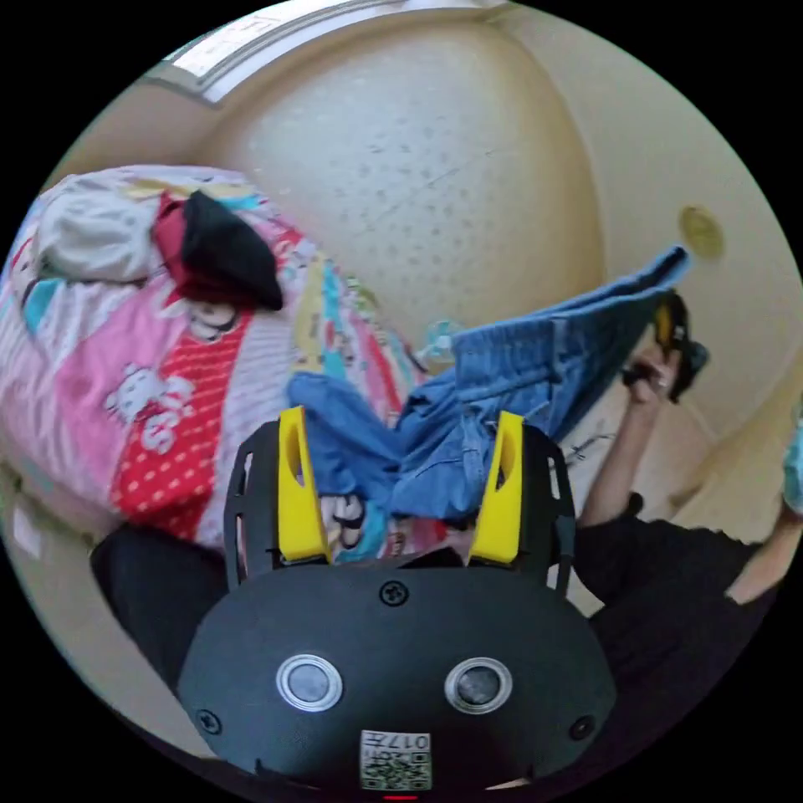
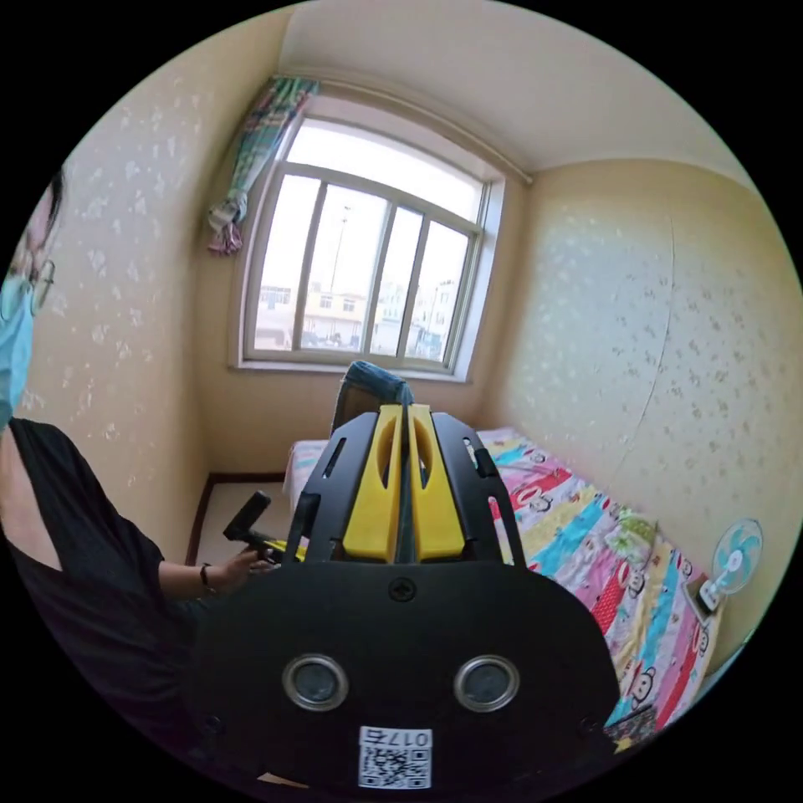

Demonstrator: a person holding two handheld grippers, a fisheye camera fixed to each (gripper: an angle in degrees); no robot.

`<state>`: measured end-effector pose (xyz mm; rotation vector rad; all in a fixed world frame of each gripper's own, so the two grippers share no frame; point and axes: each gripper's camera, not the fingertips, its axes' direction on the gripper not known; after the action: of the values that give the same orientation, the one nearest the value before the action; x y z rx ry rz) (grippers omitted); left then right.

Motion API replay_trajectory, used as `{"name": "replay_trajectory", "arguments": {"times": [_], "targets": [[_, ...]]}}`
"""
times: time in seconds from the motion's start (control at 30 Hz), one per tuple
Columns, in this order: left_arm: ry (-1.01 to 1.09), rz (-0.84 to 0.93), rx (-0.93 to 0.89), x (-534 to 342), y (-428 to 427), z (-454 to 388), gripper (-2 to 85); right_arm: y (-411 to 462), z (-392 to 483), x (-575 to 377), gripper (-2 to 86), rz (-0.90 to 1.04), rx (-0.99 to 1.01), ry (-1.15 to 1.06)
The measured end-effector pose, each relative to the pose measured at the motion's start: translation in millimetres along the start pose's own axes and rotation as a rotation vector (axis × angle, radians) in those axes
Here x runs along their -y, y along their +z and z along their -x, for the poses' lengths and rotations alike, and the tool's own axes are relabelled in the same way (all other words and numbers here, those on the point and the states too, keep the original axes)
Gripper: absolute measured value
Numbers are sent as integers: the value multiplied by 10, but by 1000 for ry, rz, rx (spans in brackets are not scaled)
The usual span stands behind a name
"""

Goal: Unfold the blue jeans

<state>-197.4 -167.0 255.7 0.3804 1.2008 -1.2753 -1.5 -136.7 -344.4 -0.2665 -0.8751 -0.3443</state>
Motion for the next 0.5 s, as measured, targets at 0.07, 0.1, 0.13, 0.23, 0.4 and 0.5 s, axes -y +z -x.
{"name": "replay_trajectory", "arguments": {"times": [0.07,0.1,0.13,0.23,0.4,0.5], "targets": [[146,-36,-356,62,-18,-338,176,-542,2,496,7,-72,-29,-42],[202,-24,-600,168,12,-561,141,-665,17,607,7,-87,-53,-57],[208,37,-792,315,70,-804,107,-913,44,813,8,-117,-104,-79],[334,93,-1112,671,-102,-1558,43,-1557,84,1269,8,-188,-170,-127],[625,-109,-647,1374,-1255,-2843,34,-2622,-17,1863,8,-313,-336,-131],[772,-297,-281,1806,-1770,-3583,32,-3046,-257,2277,7,-315,-347,-143]]}}
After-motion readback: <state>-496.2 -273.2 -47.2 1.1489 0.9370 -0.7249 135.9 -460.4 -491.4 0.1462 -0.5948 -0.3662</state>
